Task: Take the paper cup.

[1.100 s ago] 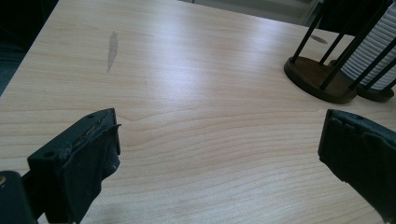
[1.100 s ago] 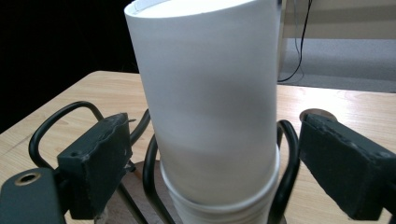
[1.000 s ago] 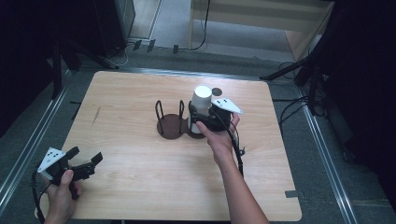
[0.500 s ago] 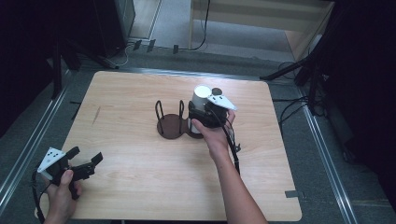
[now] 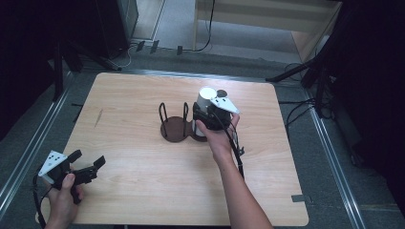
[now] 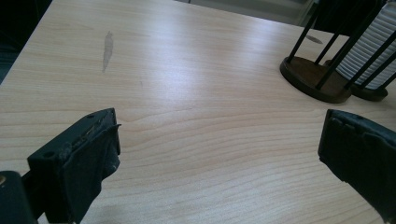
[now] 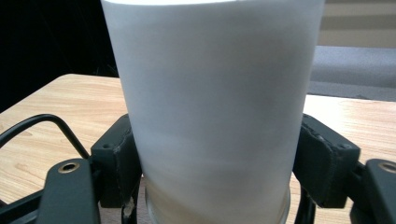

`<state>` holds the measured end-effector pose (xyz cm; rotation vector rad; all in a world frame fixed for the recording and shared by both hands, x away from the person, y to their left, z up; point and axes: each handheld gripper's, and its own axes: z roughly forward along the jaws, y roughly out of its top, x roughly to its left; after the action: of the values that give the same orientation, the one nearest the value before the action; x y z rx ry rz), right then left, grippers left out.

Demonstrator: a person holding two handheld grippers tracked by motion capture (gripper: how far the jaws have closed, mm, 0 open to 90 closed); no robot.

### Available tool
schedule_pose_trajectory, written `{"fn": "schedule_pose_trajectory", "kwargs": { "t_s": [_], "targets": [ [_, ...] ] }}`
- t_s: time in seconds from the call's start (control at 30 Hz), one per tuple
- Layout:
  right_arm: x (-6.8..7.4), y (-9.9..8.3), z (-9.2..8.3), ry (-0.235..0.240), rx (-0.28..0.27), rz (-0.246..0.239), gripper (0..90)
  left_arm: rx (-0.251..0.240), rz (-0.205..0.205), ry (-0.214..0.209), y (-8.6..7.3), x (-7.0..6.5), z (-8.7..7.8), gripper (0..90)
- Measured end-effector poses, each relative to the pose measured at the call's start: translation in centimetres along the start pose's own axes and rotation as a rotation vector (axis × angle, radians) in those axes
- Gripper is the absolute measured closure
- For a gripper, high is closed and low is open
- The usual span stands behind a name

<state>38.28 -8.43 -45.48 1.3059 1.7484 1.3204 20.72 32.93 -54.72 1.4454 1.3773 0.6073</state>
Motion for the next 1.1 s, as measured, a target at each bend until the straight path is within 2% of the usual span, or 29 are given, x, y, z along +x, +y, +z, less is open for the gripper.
{"fn": "schedule_pose_trajectory", "kwargs": {
  "t_s": [0.2, 0.53, 0.7, 1.1],
  "targets": [
    [-0.4, 0.3, -0.2, -0.002, -0.012, 0.024, 25.5, 0.002, 0.002, 0.001, 0.0, 0.0, 0.0, 0.0],
    [-0.3, 0.7, -0.3, 0.001, -0.017, 0.011, 25.8, 0.003, 0.003, -0.003, 0.0, 0.0, 0.1, 0.0],
    [-0.4, 1.4, -0.7, 0.016, -0.044, 0.024, 25.8, 0.005, 0.006, -0.006, 0.0, -0.1, 0.1, 0.0],
    [-0.4, 2.1, -1.1, 0.017, -0.041, 0.013, 25.3, 0.004, 0.007, -0.009, 0.0, -0.1, 0.1, 0.0]
  ]
}}
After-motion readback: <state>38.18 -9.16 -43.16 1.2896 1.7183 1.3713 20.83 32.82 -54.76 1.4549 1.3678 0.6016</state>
